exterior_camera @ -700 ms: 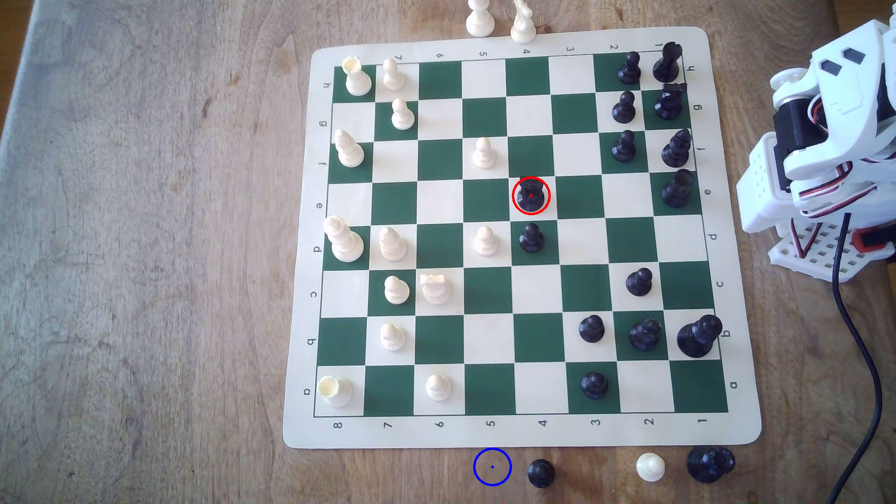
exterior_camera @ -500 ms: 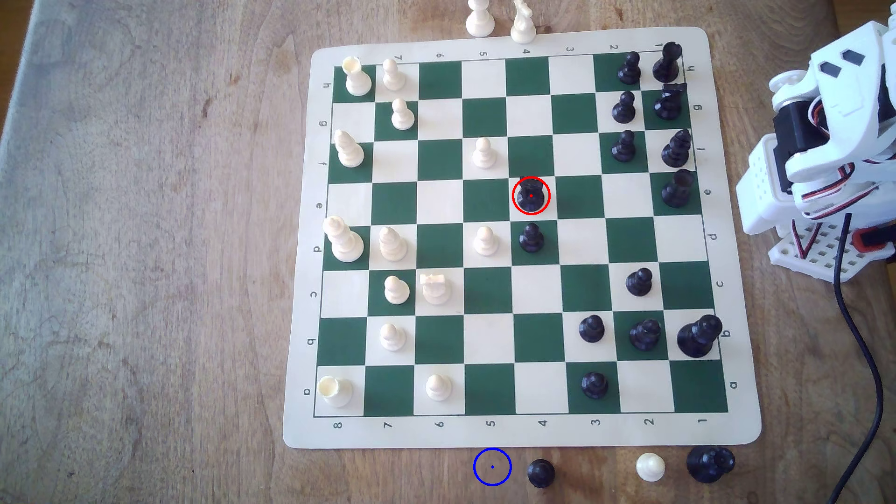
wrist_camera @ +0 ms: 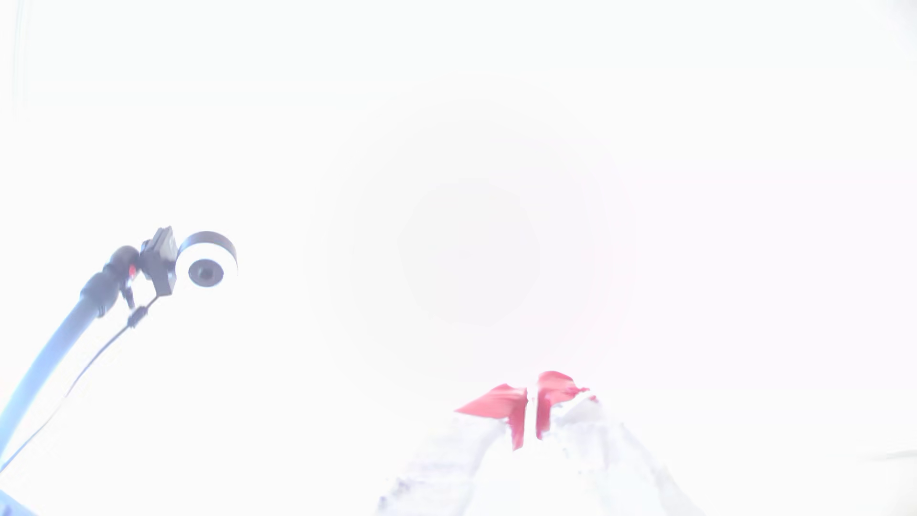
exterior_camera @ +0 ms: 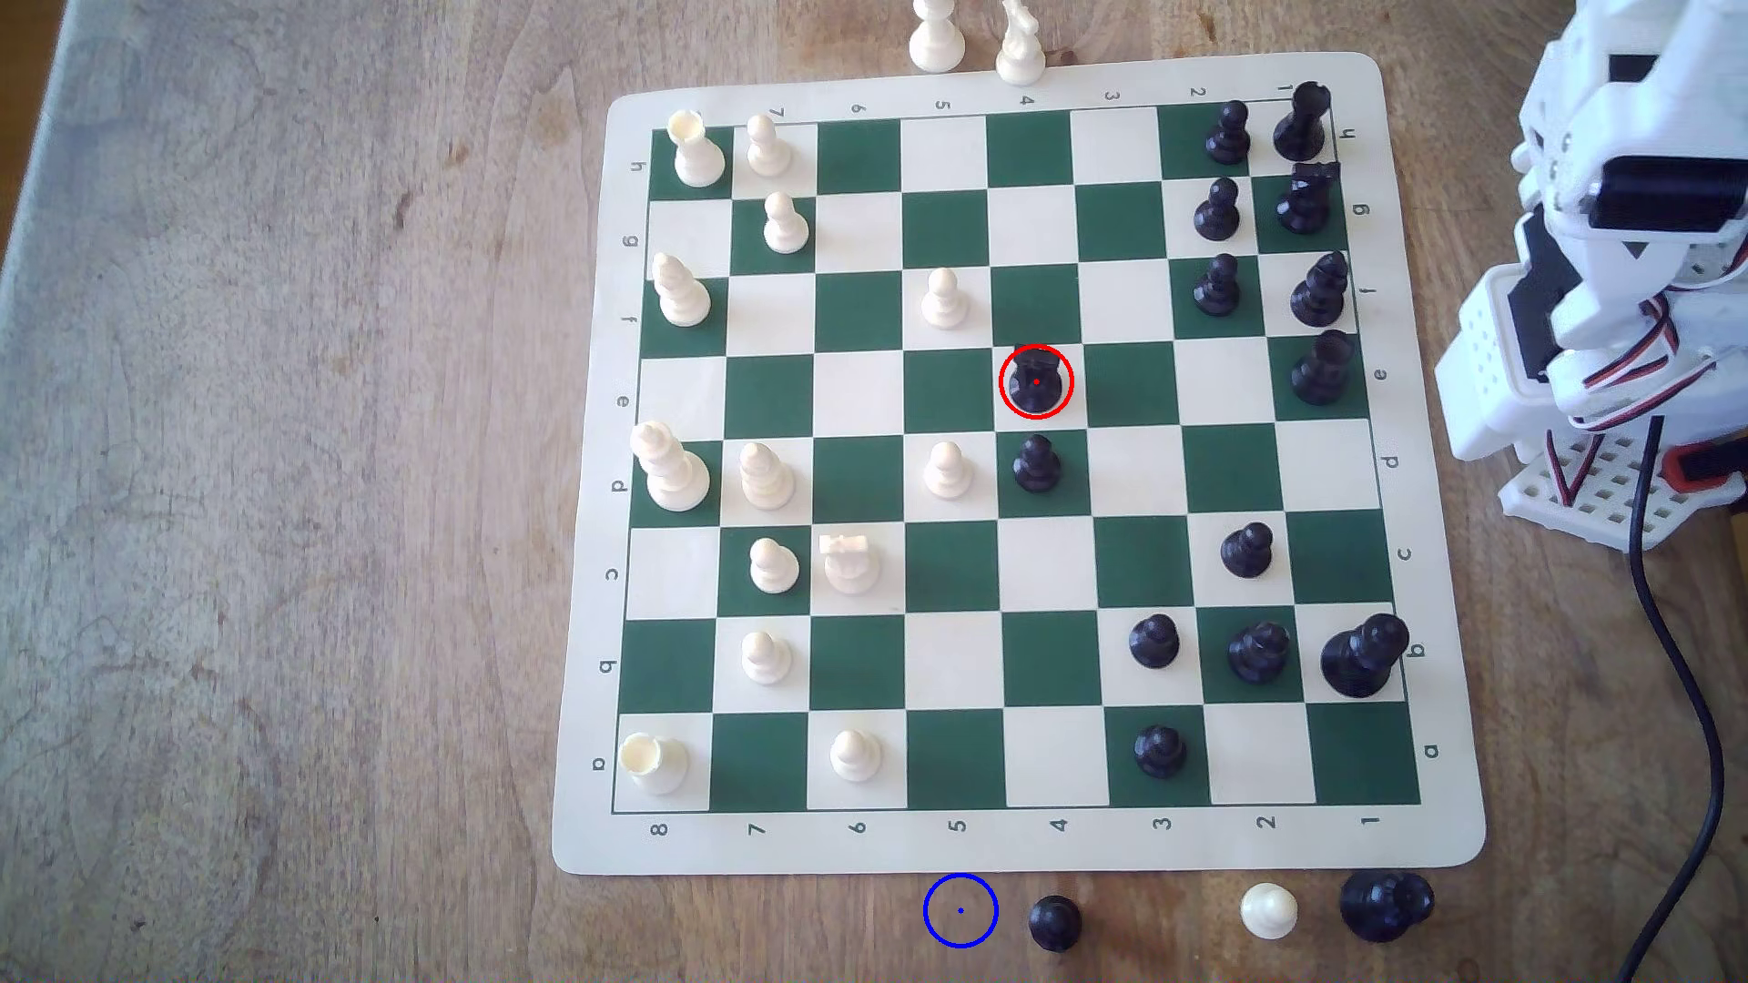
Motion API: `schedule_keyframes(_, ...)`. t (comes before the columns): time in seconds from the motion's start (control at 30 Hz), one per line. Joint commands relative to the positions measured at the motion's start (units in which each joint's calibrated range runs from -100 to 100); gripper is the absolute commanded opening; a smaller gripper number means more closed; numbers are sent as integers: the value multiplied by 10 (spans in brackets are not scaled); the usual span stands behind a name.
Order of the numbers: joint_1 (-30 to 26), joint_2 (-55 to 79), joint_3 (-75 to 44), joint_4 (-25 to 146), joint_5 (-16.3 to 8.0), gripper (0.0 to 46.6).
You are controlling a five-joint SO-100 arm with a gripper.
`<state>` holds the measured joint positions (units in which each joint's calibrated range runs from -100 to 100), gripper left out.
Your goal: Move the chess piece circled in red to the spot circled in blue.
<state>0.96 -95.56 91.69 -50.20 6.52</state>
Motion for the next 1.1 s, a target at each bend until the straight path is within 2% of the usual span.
schedule_keyframes(0.0, 22, 1, -124, 346, 8, 2)
schedule_keyframes(0.07, 23, -2, -127, 330, 7, 2)
schedule_keyframes(0.23, 37, -2, -164, 442, 11, 2)
schedule_keyframes(0.4, 73, -1, -241, 695, 20, 4)
schedule_keyframes(0.47, 74, -1, -251, 744, 1, 5)
schedule_keyframes(0.53, 81, 1, -271, 796, -27, 24)
schedule_keyframes(0.57, 87, 25, -310, 885, -47, 26)
schedule_keyframes(0.6, 99, 35, -311, 910, -55, 27)
schedule_keyframes(0.67, 114, 59, -314, 952, -59, 31)
schedule_keyframes(0.83, 151, 218, -397, 1043, -81, 80)
schedule_keyframes(0.97, 141, 296, -476, 1104, -92, 85)
schedule_keyframes(1.07, 121, 344, -521, 1151, -104, 111)
